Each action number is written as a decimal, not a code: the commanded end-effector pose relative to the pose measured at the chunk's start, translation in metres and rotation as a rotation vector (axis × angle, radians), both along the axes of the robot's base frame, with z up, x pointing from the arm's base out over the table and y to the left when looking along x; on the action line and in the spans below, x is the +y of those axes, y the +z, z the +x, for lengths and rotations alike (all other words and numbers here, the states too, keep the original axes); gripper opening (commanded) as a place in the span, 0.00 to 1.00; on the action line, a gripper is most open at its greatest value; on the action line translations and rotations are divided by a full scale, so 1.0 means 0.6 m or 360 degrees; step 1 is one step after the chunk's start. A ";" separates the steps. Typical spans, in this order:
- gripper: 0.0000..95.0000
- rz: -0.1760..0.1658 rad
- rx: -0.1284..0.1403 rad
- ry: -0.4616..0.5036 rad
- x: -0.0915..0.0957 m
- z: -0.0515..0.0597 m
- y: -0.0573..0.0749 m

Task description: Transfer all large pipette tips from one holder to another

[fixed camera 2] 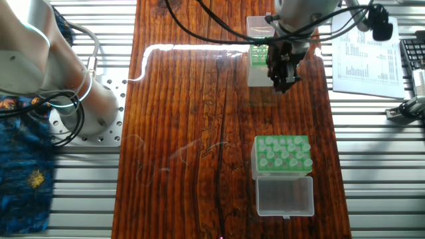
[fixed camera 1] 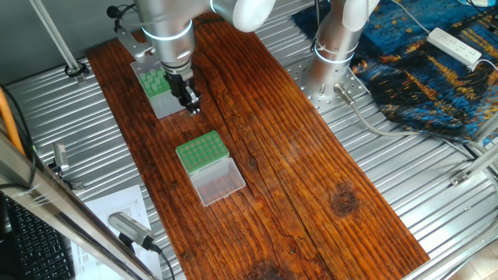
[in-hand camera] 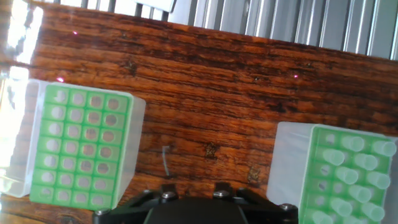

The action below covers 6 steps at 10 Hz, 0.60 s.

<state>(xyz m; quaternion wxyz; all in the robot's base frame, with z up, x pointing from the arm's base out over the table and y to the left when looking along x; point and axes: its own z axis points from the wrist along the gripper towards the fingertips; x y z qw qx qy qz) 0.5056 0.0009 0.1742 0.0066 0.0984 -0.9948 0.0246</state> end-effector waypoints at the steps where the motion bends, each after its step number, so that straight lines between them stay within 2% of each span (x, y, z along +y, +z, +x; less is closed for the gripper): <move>1: 0.00 0.0002 -0.0008 0.0001 -0.001 0.001 -0.001; 6: 0.00 0.0003 0.0003 0.0020 -0.001 0.001 0.000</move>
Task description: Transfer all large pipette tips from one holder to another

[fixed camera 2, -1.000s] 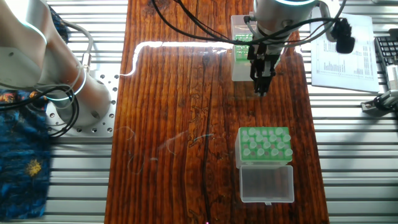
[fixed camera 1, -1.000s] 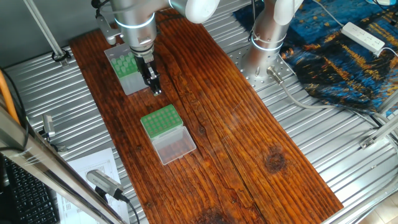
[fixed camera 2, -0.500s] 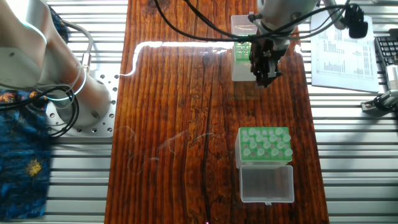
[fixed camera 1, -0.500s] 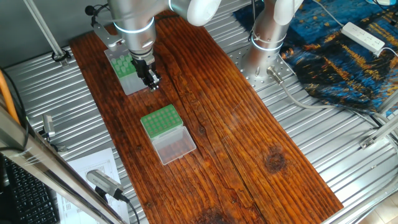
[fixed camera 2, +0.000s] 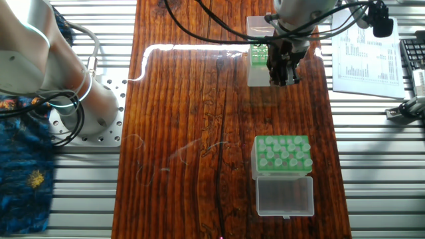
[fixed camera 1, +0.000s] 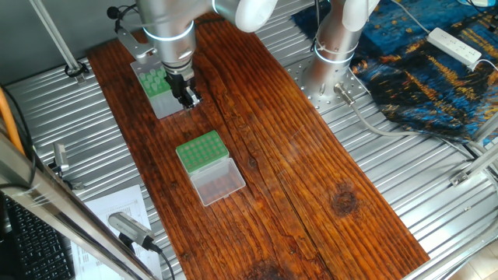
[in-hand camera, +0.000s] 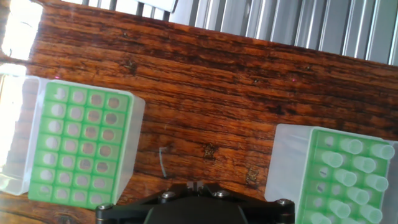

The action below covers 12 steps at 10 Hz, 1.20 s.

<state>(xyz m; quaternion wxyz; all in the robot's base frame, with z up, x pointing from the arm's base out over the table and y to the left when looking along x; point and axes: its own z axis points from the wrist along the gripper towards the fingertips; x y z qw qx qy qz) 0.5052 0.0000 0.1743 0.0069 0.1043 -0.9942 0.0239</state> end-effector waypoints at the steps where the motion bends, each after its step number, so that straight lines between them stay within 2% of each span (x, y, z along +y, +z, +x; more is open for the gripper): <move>1: 0.00 0.0002 0.0002 0.0020 0.000 0.001 0.000; 8: 0.00 0.0014 -0.0005 0.0025 0.000 0.000 -0.001; 10: 0.00 0.0030 -0.0038 0.0011 0.000 0.000 -0.001; 12: 0.00 0.0026 -0.0046 0.0014 0.000 0.000 -0.001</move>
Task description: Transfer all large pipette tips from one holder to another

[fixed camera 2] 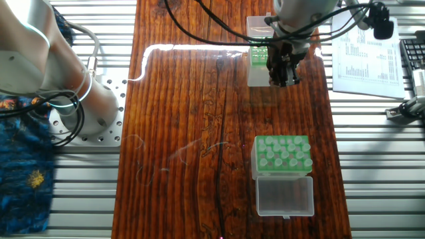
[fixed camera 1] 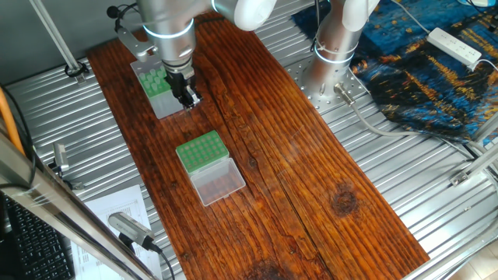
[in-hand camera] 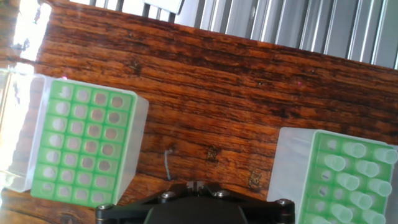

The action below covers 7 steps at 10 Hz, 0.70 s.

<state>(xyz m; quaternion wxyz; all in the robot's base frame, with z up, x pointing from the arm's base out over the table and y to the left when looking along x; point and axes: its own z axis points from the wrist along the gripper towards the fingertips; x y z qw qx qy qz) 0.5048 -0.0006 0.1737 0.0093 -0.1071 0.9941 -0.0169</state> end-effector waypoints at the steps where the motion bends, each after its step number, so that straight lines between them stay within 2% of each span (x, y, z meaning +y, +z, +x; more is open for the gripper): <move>1: 0.00 -0.0001 0.0001 0.0019 0.002 0.000 -0.001; 3: 0.00 0.0002 -0.0008 0.0024 0.002 0.000 -0.001; 6: 0.00 -0.0002 -0.0018 -0.0057 0.002 0.000 -0.001; 7: 0.00 -0.0007 -0.0015 -0.0023 0.002 0.000 -0.001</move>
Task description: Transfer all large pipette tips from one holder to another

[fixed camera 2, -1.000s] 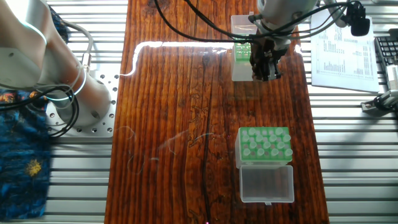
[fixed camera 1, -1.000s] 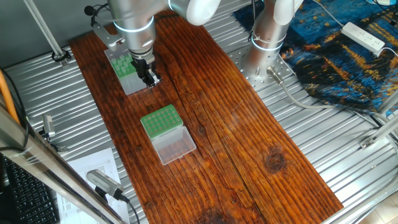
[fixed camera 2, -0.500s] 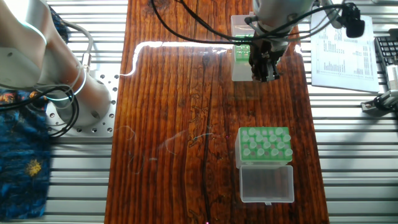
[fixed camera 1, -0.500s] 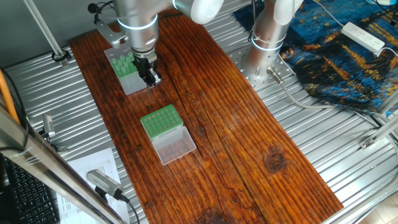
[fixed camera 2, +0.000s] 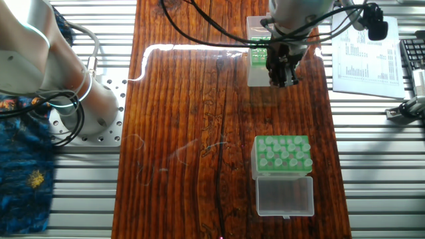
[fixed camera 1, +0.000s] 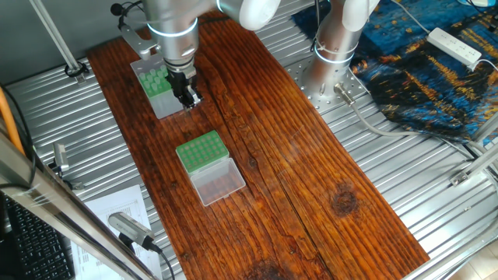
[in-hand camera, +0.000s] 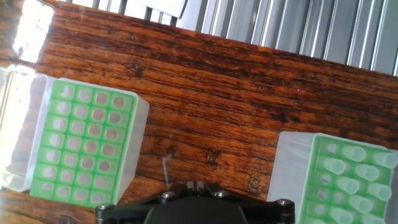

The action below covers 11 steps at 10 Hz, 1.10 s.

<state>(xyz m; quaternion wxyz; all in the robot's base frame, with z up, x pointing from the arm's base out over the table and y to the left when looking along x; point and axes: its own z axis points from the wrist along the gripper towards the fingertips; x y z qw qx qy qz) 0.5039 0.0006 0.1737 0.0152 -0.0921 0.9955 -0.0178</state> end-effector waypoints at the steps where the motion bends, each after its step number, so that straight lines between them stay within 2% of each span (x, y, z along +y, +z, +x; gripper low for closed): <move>1: 0.00 -0.0020 0.0012 0.0014 0.000 0.002 -0.001; 3: 0.00 -0.0030 0.0017 0.0013 -0.001 0.002 -0.001; 4: 0.00 -0.0055 0.0015 0.0040 -0.002 0.003 -0.002; 6: 0.00 -0.0054 0.0006 0.0132 -0.020 0.009 -0.005; 8: 0.00 -0.0054 0.0019 0.0334 -0.064 0.025 0.002; 9: 0.00 -0.0054 0.0024 0.0439 -0.092 0.040 0.010; 11: 0.00 -0.0050 0.0030 0.0578 -0.127 0.059 0.021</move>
